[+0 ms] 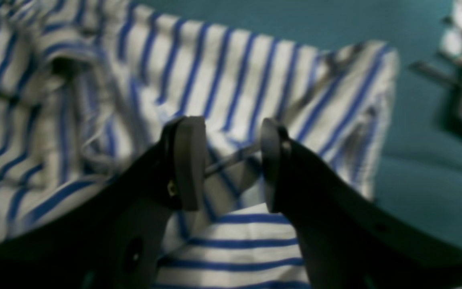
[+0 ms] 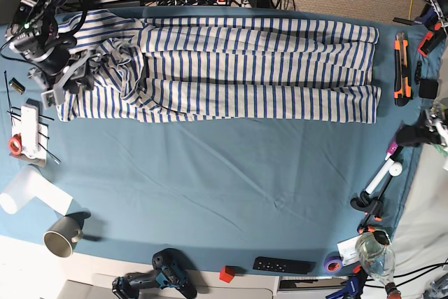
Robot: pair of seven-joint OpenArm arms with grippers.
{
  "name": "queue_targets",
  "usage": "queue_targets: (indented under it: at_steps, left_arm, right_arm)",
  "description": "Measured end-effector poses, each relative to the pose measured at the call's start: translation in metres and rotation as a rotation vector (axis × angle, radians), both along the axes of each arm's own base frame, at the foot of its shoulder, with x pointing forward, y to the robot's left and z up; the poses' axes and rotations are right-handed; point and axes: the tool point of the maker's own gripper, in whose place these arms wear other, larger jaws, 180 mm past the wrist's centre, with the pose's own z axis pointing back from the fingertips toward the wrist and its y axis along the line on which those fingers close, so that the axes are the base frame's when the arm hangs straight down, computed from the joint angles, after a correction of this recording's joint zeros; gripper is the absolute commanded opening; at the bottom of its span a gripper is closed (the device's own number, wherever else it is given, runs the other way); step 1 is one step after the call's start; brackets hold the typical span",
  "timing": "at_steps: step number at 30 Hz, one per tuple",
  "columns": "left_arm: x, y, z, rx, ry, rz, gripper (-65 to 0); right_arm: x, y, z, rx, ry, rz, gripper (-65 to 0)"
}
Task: Fold the T-shirt properly
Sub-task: 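Raise the right gripper away and move the left gripper to the shirt's end, then grasp and tuck the loose fabric at the shirt's end with the left gripper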
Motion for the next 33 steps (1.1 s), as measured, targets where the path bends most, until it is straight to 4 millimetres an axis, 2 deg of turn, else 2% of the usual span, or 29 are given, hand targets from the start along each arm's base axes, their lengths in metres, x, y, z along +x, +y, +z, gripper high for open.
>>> queue_targets:
  at_steps: [2, 4, 7, 9, 14, 19, 26, 30, 33]
  left_arm:
    - [0.001, 0.005, 0.005, -0.007, -0.019, 0.022, -37.3]
    - [-0.002, 0.007, 0.002, -0.01, -0.012, 0.032, -37.3]
    - [-0.023, 0.006, -0.02, -0.008, 0.057, 0.028, -37.4]
    - [-0.038, 0.006, -0.036, -0.007, 0.109, 0.026, -37.4]
    - [-0.059, 0.0, -0.056, -0.023, 0.169, 0.026, -37.6]
    - [-0.07, -0.025, -0.072, -0.072, 0.19, 0.007, -37.6]
    - [-0.077, -0.057, -0.068, -0.077, 0.147, -0.062, -37.5]
    - [-0.085, -0.058, -0.07, -0.062, 0.155, -0.074, -37.2]
    - [-0.093, -0.057, -0.076, -0.069, 0.171, -0.058, -33.3]
  right_arm:
    - [0.007, -0.003, 0.005, -0.008, -0.026, -0.017, -41.8]
    - [0.013, -0.01, 0.01, -0.017, -0.045, -0.063, -41.8]
    - [0.013, -0.032, 0.01, -0.08, -0.037, -0.175, -41.8]
    - [0.012, -0.038, 0.01, -0.106, -0.029, -0.195, -41.8]
    - [0.014, -0.037, 0.012, -0.101, -0.042, -0.192, -41.8]
    - [0.014, -0.036, 0.011, -0.098, -0.043, -0.192, -41.8]
    - [0.014, -0.036, 0.011, -0.096, -0.042, -0.193, -41.8]
    - [0.014, -0.035, 0.011, -0.096, -0.042, -0.193, -41.8]
    - [0.014, -0.035, 0.011, -0.096, -0.042, -0.193, -41.8]
